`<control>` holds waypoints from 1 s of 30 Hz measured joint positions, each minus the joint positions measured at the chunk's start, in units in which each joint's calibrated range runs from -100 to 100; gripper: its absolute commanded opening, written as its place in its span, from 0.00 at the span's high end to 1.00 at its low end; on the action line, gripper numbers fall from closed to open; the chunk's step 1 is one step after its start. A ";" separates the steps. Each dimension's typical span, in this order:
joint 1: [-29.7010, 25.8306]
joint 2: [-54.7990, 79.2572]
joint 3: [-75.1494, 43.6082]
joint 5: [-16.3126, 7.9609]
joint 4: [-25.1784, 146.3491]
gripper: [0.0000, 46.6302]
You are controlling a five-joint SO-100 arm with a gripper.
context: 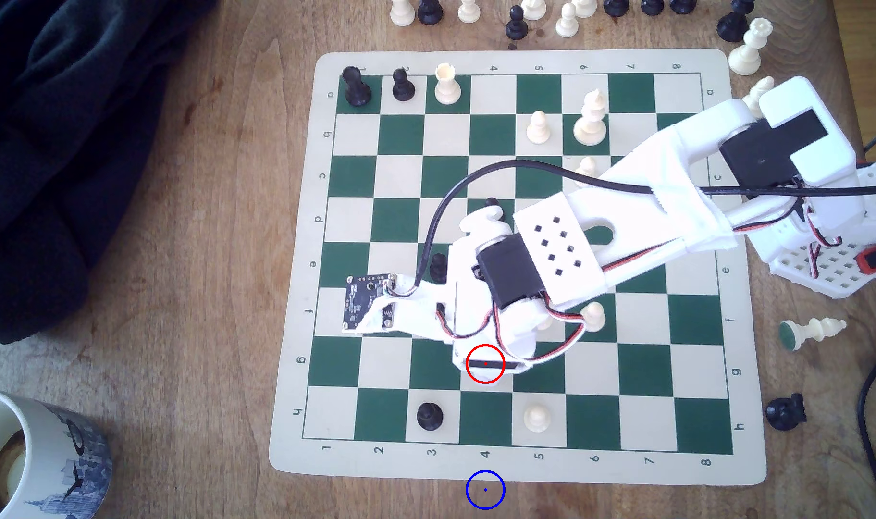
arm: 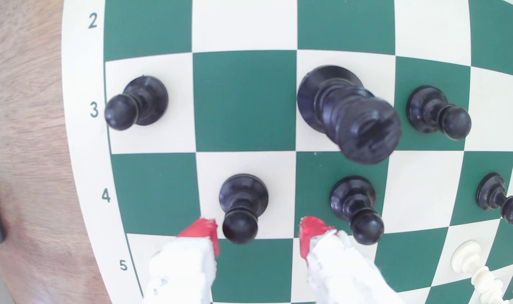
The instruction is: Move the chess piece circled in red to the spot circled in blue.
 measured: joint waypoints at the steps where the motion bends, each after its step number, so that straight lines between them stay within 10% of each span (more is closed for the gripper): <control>1: 0.07 0.00 0.00 0.00 -0.16 0.68; 30: -0.66 4.02 -2.71 -0.29 -0.40 0.75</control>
